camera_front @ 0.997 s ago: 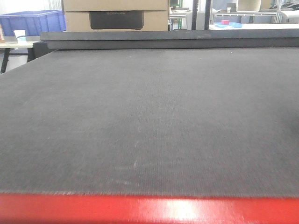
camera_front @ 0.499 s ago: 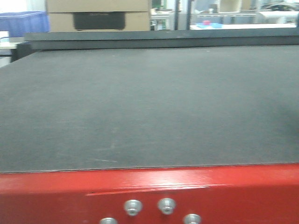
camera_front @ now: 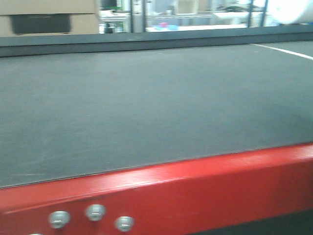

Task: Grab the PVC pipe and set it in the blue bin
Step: 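Hold both pipe pieces and back the base away from the table, then drive the base past the office chair toward the blue bin shelf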

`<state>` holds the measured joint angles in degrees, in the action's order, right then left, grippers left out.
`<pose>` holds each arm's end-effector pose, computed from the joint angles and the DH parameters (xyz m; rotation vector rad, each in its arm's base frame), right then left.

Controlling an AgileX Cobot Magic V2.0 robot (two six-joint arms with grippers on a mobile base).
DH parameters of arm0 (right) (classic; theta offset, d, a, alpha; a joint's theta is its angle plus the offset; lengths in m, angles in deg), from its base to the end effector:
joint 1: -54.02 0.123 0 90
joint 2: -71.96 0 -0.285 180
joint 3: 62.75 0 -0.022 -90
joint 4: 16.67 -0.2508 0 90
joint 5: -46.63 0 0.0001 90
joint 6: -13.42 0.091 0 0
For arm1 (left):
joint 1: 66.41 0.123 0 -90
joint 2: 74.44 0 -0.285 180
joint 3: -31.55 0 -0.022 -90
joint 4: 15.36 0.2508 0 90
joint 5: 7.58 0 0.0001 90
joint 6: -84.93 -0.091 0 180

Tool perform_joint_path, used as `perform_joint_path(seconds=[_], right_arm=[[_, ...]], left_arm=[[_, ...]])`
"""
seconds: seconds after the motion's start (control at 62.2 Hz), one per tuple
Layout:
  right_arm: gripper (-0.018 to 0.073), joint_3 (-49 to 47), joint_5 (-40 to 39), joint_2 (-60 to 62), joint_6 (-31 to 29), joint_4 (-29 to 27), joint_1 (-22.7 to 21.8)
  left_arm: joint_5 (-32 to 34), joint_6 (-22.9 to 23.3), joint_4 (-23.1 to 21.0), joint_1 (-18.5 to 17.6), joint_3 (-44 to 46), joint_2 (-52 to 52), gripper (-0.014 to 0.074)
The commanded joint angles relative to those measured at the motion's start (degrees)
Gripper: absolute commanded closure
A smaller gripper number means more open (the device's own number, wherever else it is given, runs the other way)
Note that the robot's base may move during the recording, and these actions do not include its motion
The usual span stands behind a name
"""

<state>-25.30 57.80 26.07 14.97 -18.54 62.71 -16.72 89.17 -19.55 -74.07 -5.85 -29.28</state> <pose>0.1372 0.0216 0.3713 -0.0813 1.6500 0.1658 0.1345 -0.0192 0.3766 -0.0010 1.6047 -0.2266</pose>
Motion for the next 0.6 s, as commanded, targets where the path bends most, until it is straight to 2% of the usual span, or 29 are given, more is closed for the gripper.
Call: perform_joint_path(seconds=[0.0, 0.579], right_arm=[[0.0727, 0.0, -1.7, 0.1, -0.2, 0.4, -0.1], [0.0727, 0.0, -1.7, 0.1, -0.2, 0.4, -0.1]], left_arm=[[1.6, 0.0, -0.5, -0.5, 0.2, -0.4, 0.0707], [1.6, 0.0, -0.5, -0.5, 0.2, -0.4, 0.0707]])
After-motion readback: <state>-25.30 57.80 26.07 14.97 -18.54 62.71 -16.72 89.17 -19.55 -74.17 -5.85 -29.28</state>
